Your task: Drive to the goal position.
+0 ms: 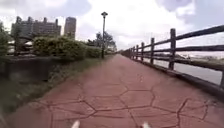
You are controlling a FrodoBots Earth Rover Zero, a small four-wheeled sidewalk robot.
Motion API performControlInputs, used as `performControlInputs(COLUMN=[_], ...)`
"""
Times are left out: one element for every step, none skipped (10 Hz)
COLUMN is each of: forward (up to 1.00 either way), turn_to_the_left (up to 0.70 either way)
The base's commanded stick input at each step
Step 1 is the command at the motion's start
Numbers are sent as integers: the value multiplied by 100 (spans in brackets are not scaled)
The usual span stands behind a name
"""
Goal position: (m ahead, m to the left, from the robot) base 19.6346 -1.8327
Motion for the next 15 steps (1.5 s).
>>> performControlInputs(forward=[85, 85, 85, 85, 85, 85, 85, 85, 85, 85, 85, 85, 85, 85, 85], turn_to_the_left=[-23, -23, -23, -23, -23, -23, -23, -17, 11, 11, 11, 11, 1, -23, -23])
